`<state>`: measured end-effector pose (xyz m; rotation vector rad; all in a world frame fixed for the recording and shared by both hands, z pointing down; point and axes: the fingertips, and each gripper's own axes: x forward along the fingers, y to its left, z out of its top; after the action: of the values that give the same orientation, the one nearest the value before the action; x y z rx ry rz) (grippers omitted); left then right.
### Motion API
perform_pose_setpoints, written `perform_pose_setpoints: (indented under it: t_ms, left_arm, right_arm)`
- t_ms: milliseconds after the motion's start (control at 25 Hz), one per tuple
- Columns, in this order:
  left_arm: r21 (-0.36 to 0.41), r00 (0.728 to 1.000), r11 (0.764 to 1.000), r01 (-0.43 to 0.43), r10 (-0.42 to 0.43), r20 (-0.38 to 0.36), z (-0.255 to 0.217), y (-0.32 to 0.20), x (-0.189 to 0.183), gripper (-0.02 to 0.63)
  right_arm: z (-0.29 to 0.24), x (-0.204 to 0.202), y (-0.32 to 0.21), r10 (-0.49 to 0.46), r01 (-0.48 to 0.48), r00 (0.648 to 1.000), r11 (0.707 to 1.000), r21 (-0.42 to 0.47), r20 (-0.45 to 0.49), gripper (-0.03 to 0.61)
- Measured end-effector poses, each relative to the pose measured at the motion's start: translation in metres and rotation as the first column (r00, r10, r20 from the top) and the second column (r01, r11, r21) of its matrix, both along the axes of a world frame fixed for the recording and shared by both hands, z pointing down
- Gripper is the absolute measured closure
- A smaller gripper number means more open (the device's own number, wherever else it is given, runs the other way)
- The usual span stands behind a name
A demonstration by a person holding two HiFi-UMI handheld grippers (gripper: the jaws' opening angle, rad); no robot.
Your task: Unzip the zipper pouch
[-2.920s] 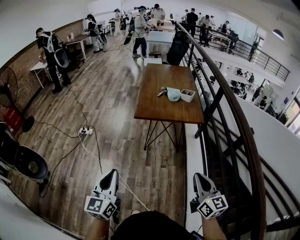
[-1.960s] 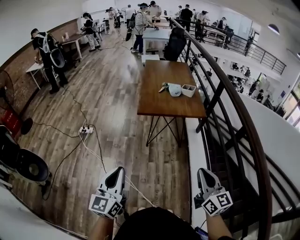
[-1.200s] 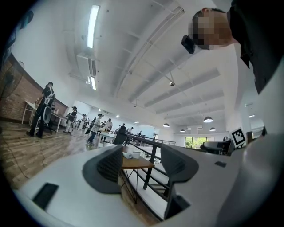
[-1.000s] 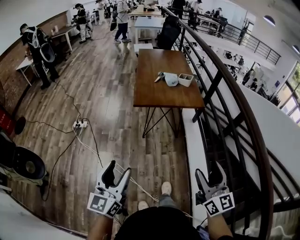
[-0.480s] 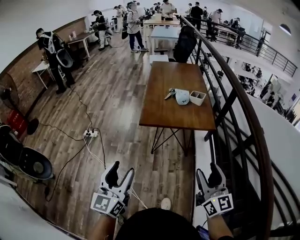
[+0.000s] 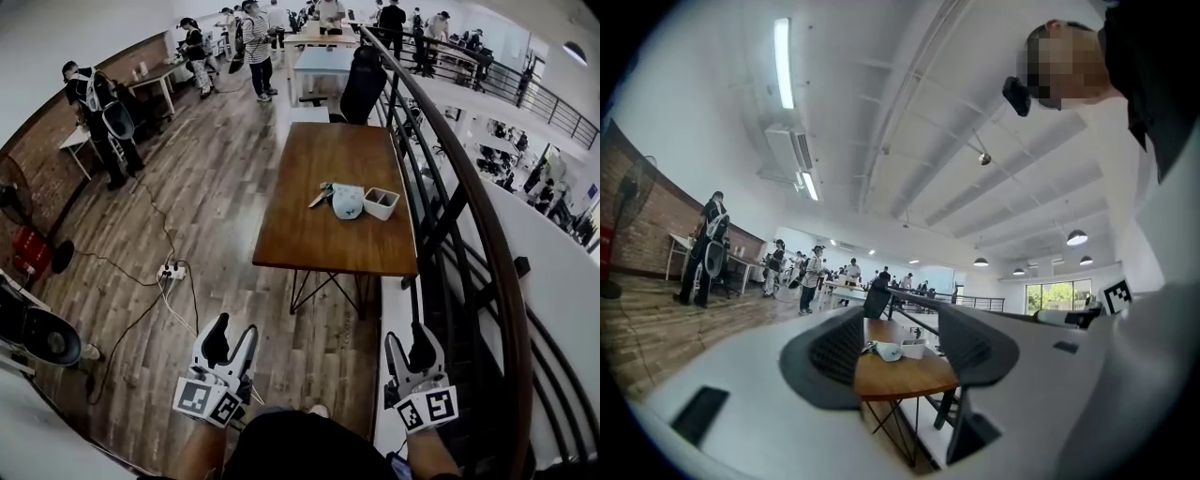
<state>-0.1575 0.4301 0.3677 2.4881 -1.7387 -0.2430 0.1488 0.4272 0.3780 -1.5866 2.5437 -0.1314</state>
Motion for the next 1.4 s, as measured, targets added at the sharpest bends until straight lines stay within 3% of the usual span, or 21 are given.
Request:
perform_pose_setpoints:
  t_ms: [360,640,960,1400]
  left_arm:
    - [-0.014,0.999,0.999,-0.039,0.04,0.034,0.015,-0.062,0.016,0.383]
    - [0.0,0.995,0.995,-0.102,0.102,0.015,0.015,-0.135,0.018,0.383]
    - [0.002,0.988,0.988,-0.152,0.152,0.01,0.01,-0.217,-0.004,0.382]
    - [-0.076,0.981,0.978,-0.193,0.194,0.011,0.04,-0.295,-0.044,0.383]
  right_arm:
    - [0.011,0.012,-0.046,0.044,-0.043,0.997,0.999,0.011,-0.06,0.379]
    - [0.003,0.012,-0.106,0.094,-0.094,0.993,0.996,0.015,-0.067,0.38]
    - [-0.005,-0.018,-0.189,0.107,-0.108,0.991,0.994,-0.005,-0.082,0.388]
    - [0.026,-0.056,-0.262,0.114,-0.126,0.987,0.986,-0.108,-0.117,0.4]
